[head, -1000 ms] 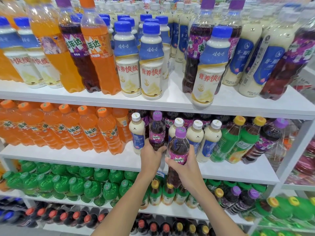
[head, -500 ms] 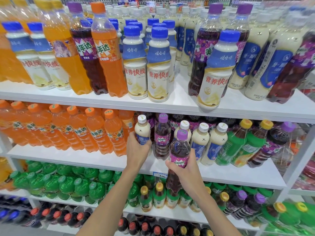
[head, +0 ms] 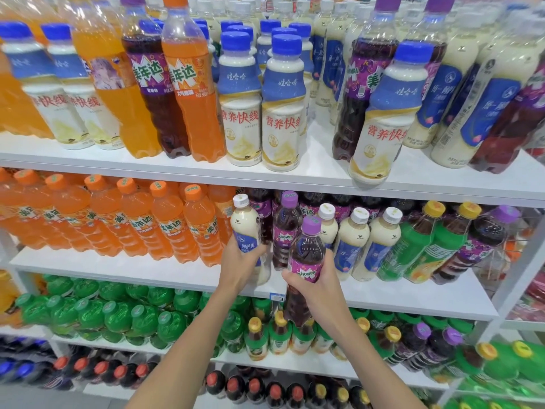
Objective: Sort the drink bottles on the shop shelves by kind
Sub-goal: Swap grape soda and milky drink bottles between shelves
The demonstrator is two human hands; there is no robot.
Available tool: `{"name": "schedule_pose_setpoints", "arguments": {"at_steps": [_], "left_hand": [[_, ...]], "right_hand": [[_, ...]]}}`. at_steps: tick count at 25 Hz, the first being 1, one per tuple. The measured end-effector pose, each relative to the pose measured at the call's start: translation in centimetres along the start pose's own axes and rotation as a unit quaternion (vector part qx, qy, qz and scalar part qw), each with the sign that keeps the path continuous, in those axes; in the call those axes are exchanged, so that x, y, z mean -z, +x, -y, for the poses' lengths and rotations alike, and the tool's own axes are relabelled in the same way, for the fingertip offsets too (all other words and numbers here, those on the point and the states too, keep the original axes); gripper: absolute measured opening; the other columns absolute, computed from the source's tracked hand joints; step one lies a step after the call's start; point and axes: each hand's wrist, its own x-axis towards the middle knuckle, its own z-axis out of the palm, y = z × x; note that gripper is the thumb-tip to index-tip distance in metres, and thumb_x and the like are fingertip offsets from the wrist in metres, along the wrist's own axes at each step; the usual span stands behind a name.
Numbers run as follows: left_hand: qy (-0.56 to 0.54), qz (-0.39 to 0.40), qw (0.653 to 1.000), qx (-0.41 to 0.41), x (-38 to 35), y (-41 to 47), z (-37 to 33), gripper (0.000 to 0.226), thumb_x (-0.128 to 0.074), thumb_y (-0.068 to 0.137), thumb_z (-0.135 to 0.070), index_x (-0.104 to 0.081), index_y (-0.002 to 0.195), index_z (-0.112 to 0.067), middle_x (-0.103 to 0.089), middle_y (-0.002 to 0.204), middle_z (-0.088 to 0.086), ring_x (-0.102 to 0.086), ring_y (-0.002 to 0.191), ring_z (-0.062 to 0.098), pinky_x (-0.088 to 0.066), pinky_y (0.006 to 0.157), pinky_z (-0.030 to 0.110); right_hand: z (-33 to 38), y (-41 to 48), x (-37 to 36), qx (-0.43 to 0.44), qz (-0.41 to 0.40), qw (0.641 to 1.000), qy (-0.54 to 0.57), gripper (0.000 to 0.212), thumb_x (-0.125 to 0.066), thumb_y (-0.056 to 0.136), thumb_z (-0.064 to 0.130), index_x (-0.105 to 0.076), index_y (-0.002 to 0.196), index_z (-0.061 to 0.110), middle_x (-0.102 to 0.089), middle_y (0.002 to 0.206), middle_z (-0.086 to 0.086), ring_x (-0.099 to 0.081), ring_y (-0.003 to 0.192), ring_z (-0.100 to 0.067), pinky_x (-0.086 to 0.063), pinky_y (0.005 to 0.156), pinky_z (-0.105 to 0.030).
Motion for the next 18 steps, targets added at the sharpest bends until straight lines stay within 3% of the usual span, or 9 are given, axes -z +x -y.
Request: {"name": "schedule_pose_setpoints", "arguments": {"at_steps": [6, 10, 15, 18], "left_hand": [[-0.078, 0.043, 0.996, 0.019, 3.6, -2.6, -1.0, 0.023, -0.07, 0.069, -0.018, -0.059, 0.086, -0.008, -0.063, 0.072, 0.006, -0.061, 0.069, 0.019, -0.049, 0.066, 0.036], [-0.105, 0.057, 0.993, 0.002, 5.8, -4.0, -1.7, 0.035, -0.067, 0.064, -0.014, -0.059, 0.091, 0.007, -0.061, 0.082, 0.031, -0.061, 0.072, 0.026, -0.049, 0.067, 0.04], [-0.117, 0.062, 0.991, 0.018, 7.9, -4.1, -1.9, 0.038, -0.068, 0.06, -0.013, -0.066, 0.093, 0.004, -0.071, 0.085, 0.025, -0.068, 0.075, 0.028, -0.054, 0.073, 0.042], [-0.115, 0.067, 0.991, 0.026, 8.9, -3.9, -1.8, 0.04, -0.068, 0.058, -0.013, -0.066, 0.094, 0.003, -0.072, 0.085, 0.022, -0.068, 0.078, 0.028, -0.055, 0.076, 0.044]], "right_hand": [[0.7, 1.0, -2.5, 0.004, 0.003, 1.0, -0.02, 0.051, -0.083, 0.084, 0.023, -0.049, 0.121, 0.031, -0.067, 0.105, 0.018, -0.067, 0.1, -0.005, -0.055, 0.093, -0.039], [1.3, 1.6, -4.9, 0.038, 0.002, 0.999, -0.026, 0.052, -0.082, 0.086, 0.018, -0.049, 0.125, 0.025, -0.066, 0.115, 0.007, -0.065, 0.104, -0.006, -0.053, 0.088, -0.026], [1.5, 4.1, -9.1, 0.053, -0.025, 0.997, -0.043, 0.053, -0.082, 0.085, 0.017, -0.044, 0.122, 0.022, -0.065, 0.114, 0.011, -0.062, 0.099, 0.009, -0.049, 0.083, -0.014], [1.0, 5.9, -10.9, 0.057, -0.054, 0.996, -0.047, 0.057, -0.081, 0.086, 0.017, -0.04, 0.125, 0.022, -0.062, 0.12, 0.006, -0.061, 0.107, -0.001, -0.049, 0.09, -0.021]]}}
